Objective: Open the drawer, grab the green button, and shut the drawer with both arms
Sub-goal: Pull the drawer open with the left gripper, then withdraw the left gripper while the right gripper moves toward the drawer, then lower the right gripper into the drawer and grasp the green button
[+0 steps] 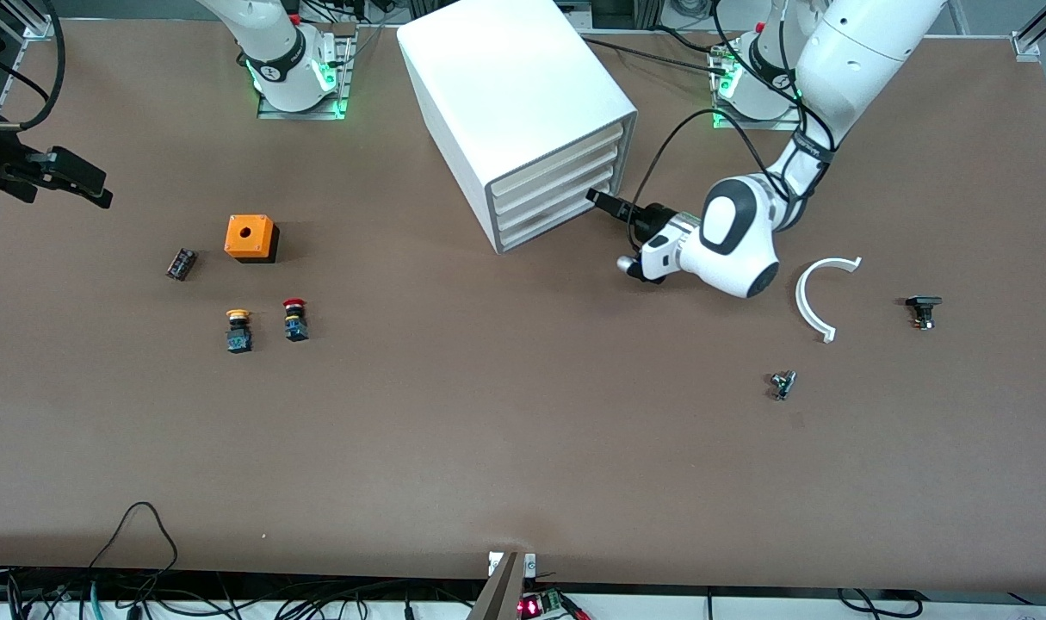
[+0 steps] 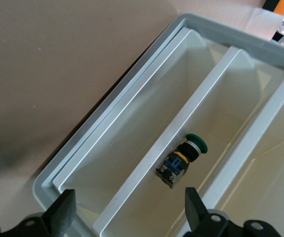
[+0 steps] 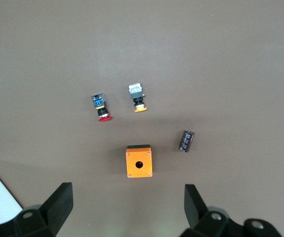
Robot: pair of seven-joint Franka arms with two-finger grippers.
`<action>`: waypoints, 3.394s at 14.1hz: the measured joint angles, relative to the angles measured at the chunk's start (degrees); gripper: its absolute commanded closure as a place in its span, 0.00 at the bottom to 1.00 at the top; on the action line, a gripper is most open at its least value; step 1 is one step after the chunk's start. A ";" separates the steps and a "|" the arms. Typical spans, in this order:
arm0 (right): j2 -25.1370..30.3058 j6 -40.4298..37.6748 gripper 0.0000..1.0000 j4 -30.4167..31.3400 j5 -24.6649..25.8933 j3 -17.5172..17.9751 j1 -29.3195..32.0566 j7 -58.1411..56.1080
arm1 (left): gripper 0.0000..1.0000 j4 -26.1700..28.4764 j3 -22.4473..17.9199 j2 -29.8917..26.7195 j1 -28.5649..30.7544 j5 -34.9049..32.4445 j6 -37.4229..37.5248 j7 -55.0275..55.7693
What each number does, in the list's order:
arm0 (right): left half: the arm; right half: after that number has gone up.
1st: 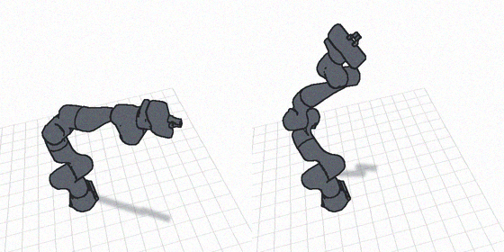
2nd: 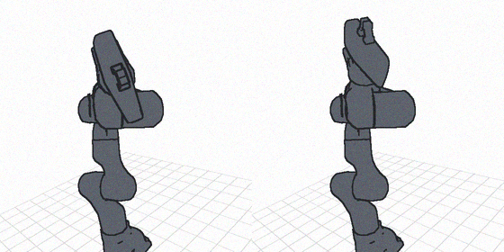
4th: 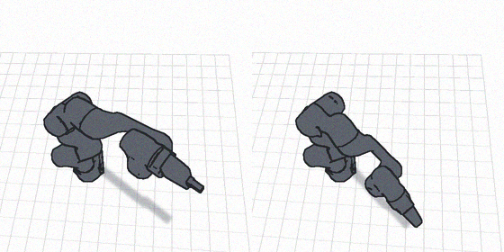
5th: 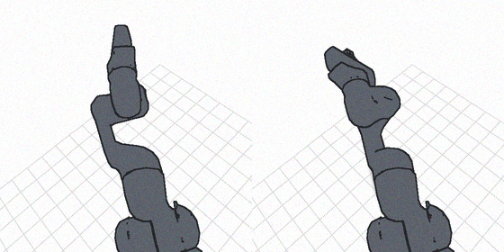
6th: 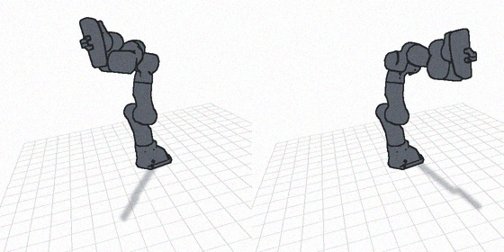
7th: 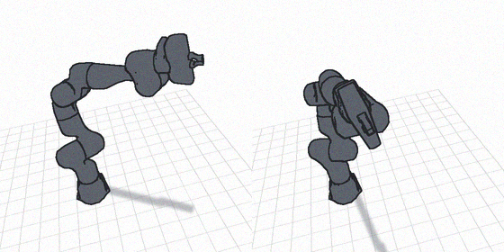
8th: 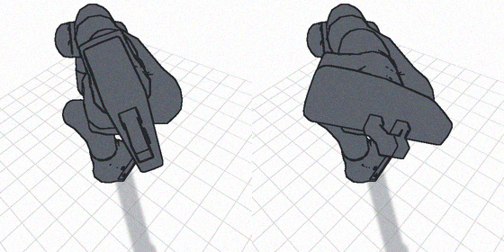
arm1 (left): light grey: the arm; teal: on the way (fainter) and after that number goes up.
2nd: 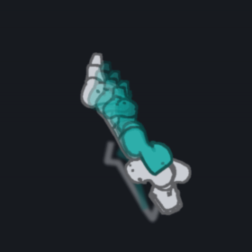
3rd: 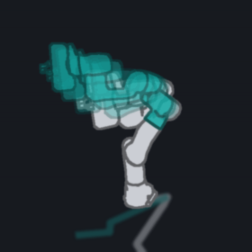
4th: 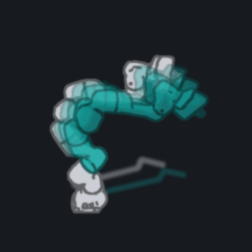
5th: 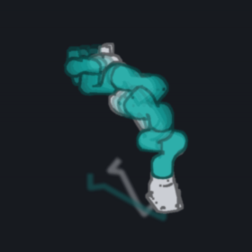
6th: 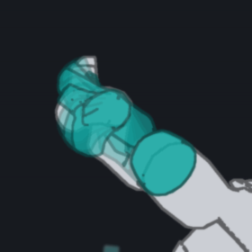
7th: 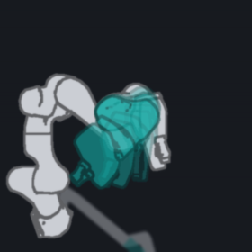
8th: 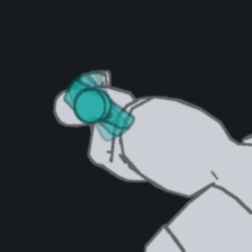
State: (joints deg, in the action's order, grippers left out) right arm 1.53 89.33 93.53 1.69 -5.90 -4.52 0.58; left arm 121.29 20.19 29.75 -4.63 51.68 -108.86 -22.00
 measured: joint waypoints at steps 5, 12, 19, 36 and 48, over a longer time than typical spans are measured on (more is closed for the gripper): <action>0.00 -1.58 0.00 -0.34 0.01 -0.07 0.01 -1.02 | 0.20 4.39 2.53 0.03 -0.82 0.14 -5.64 -0.08; 0.75 -3.66 0.00 -0.47 0.51 -0.20 0.02 -1.02 | 1.00 5.53 3.29 -0.17 -0.90 2.29 -5.52 -0.51; 0.51 -4.19 0.00 -0.28 1.01 -0.16 -0.01 -1.05 | 0.75 2.72 -1.66 -2.15 1.45 2.63 -8.86 -3.40; -16.84 11.20 0.00 0.18 -0.85 1.84 -20.69 -2.26 | 0.00 -9.58 -16.24 -29.97 12.74 -28.29 -4.64 -1.70; -37.32 22.26 0.00 -21.39 -1.41 16.00 -34.02 -15.20 | 0.00 -20.79 -17.02 -33.53 9.07 -51.85 15.07 22.60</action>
State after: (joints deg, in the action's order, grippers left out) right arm -35.79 111.60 72.14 0.27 10.10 -38.54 -14.61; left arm 100.51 3.18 -3.78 4.44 -0.18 -93.78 0.60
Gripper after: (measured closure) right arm 0.000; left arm 0.000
